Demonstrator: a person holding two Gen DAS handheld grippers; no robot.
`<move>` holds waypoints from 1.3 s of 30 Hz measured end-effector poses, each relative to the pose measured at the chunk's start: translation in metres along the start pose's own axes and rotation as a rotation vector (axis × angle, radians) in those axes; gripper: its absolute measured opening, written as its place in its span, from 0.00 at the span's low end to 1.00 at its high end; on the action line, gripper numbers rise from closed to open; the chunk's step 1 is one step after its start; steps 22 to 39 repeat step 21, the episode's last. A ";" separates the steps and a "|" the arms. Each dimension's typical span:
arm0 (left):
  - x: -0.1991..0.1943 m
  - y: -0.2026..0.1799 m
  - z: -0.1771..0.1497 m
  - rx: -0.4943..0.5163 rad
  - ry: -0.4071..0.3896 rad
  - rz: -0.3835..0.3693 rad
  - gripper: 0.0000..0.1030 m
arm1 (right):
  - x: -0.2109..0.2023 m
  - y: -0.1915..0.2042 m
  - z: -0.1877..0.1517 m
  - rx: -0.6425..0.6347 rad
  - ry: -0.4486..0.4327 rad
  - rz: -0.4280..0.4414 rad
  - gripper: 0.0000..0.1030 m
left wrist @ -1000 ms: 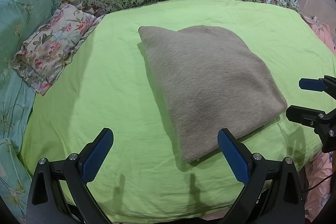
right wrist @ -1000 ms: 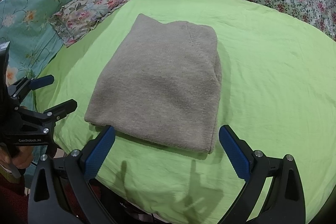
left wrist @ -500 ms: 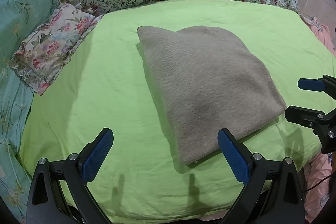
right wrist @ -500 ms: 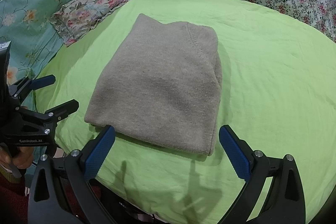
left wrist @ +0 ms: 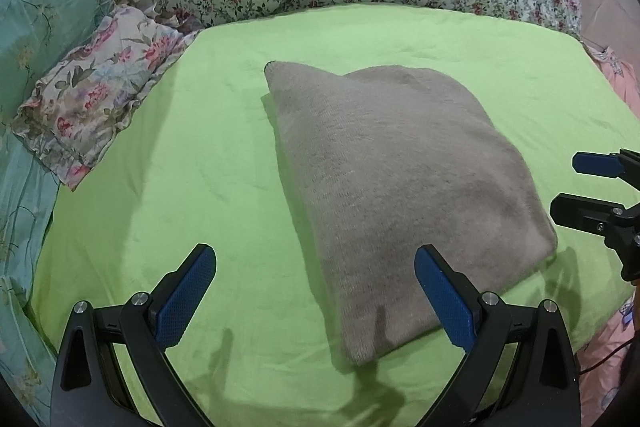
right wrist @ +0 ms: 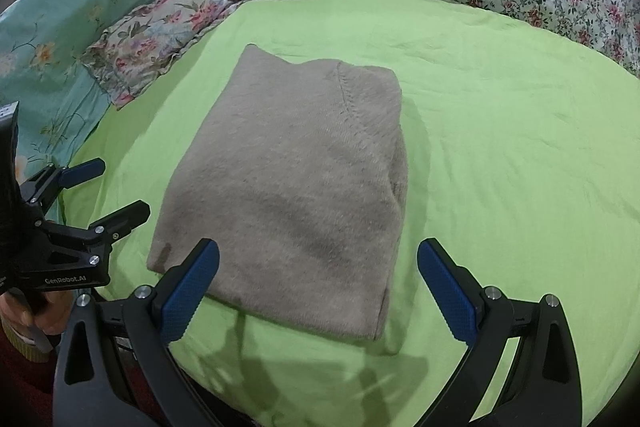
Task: Fold small clothes
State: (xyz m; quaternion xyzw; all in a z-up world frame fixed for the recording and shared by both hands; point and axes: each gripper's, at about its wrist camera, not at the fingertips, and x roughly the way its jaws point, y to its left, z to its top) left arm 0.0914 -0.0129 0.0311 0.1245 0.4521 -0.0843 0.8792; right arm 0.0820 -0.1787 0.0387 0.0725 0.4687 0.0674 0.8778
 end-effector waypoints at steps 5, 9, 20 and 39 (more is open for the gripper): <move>0.009 0.002 0.004 -0.011 0.019 0.006 0.97 | 0.006 -0.003 0.005 0.001 0.006 0.005 0.97; 0.011 0.003 0.006 -0.017 0.021 0.011 0.97 | 0.009 -0.005 0.007 0.006 0.008 0.006 0.97; 0.011 -0.002 0.007 -0.024 0.017 0.007 0.97 | 0.012 -0.014 0.006 0.037 0.001 0.016 0.97; 0.011 -0.003 0.007 -0.023 0.017 0.006 0.97 | 0.012 -0.017 0.007 0.043 0.001 0.018 0.97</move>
